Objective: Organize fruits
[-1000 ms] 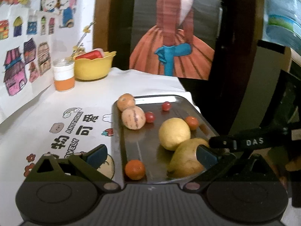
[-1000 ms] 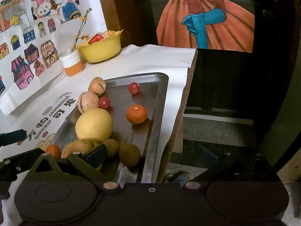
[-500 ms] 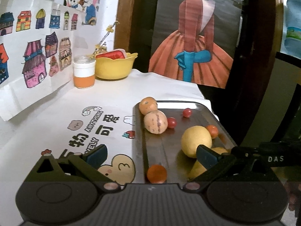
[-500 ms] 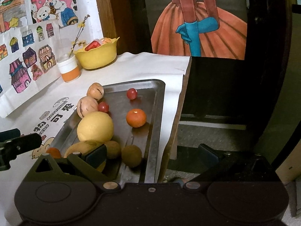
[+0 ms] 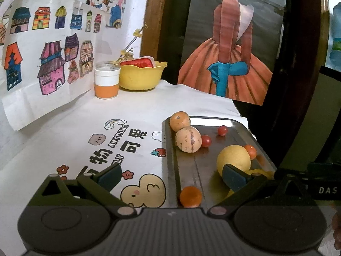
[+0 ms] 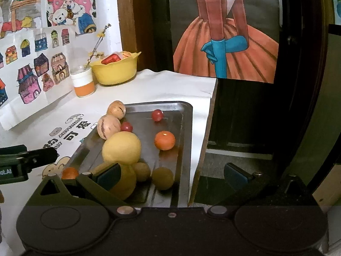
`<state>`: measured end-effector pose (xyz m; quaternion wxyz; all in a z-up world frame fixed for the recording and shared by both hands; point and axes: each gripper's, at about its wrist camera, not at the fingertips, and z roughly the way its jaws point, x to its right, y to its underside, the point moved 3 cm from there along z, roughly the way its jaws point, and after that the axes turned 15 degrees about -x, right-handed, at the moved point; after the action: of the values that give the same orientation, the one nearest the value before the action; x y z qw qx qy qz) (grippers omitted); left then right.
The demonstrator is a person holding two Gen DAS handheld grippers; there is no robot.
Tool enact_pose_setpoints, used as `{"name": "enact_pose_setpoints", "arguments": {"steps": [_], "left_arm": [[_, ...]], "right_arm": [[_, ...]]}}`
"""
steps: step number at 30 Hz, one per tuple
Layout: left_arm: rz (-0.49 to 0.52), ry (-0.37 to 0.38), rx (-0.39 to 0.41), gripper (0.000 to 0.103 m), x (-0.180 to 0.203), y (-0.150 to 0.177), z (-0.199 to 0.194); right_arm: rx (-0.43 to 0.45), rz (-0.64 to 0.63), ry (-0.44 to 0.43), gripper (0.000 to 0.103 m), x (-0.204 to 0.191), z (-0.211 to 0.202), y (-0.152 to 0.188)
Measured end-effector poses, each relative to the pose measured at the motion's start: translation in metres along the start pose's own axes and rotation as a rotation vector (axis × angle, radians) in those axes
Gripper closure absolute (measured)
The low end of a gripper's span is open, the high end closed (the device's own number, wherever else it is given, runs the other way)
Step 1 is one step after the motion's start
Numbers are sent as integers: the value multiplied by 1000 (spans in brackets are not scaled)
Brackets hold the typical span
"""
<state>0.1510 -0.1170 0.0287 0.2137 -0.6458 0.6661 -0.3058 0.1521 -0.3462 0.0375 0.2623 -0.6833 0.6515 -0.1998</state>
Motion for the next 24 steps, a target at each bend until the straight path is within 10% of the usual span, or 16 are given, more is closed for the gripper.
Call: {"name": "enact_pose_setpoints", "arguments": {"steps": [24], "left_arm": [[-106, -8, 49, 0, -37, 17, -23]], "right_arm": [[70, -92, 17, 1, -42, -31, 11]]}}
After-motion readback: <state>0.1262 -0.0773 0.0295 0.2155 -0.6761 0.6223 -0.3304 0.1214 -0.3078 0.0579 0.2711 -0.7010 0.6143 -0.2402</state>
